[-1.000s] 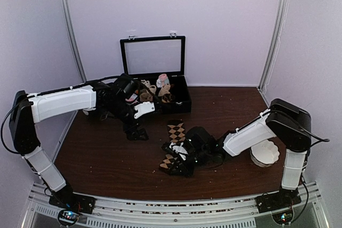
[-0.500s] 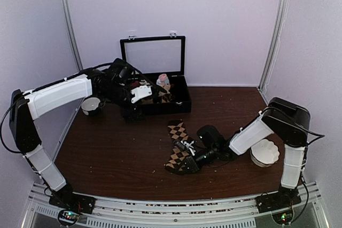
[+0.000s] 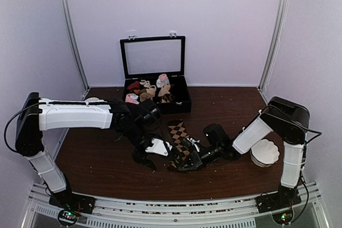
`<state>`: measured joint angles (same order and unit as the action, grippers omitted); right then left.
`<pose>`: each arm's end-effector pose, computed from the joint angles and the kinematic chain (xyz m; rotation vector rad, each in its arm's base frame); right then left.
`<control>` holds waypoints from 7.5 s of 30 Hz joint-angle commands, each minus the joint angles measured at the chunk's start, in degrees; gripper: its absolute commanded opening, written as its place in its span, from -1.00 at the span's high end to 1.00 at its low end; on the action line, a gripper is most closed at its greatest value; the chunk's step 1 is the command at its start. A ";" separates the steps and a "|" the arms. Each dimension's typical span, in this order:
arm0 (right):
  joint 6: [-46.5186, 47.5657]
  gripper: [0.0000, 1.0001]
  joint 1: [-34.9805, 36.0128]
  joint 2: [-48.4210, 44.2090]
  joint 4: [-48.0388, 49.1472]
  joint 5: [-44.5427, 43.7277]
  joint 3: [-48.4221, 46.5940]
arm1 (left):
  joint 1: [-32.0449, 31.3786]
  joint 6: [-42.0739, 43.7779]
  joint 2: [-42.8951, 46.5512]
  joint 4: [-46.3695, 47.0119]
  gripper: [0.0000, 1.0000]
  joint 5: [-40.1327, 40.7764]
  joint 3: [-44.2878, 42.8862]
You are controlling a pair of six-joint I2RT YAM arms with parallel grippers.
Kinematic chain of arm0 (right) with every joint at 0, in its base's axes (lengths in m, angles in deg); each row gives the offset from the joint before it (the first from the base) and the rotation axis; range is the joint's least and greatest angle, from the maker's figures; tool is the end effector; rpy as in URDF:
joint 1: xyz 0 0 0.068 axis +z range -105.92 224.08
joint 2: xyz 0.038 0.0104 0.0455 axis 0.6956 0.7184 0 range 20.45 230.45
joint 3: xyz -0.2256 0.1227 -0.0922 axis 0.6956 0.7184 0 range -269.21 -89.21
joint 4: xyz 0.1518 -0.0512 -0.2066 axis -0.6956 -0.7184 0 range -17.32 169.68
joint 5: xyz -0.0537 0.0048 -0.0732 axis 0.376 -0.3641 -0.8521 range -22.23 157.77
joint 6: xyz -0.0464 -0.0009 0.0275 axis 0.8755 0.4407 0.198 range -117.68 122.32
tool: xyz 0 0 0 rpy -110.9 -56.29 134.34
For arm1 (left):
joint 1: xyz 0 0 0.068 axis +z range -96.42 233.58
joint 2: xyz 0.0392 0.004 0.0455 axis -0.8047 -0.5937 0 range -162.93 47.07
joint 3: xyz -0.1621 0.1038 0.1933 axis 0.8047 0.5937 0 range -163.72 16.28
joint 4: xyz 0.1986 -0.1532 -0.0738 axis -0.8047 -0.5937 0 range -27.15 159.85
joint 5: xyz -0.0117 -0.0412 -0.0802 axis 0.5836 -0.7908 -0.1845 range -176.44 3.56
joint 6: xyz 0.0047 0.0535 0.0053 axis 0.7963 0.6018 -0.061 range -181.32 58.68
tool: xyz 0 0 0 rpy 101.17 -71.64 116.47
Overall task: Roll the socks
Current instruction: Roll the sock at the center of the board.
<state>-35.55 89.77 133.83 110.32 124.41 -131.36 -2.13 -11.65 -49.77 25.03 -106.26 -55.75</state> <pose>0.2103 0.2580 0.0822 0.7866 -2.4441 -1.7655 0.1797 -0.2848 0.2266 2.2493 1.6055 -0.5082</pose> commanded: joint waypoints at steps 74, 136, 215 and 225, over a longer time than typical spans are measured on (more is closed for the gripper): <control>-10.95 1.00 -2.01 4.09 6.94 -0.88 6.41 | -4.93 -3.72 -20.17 11.33 0.51 9.35 -5.29; 44.11 -0.10 29.52 -39.63 -7.00 -61.65 20.47 | 4.02 -13.33 -52.38 -39.99 1.00 -15.89 -46.48; 5.04 1.00 0.89 4.04 -19.52 -5.59 -2.83 | -1.60 -3.57 -23.73 -0.62 0.25 6.02 -12.85; 5.82 1.00 0.92 4.87 -22.05 -6.89 -3.77 | -1.87 -3.01 -17.74 -11.59 0.29 -1.89 -15.43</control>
<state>-29.60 90.93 134.49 99.41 122.23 -137.35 -3.96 -15.28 -71.15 17.27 -104.92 -70.28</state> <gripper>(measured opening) 0.021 0.355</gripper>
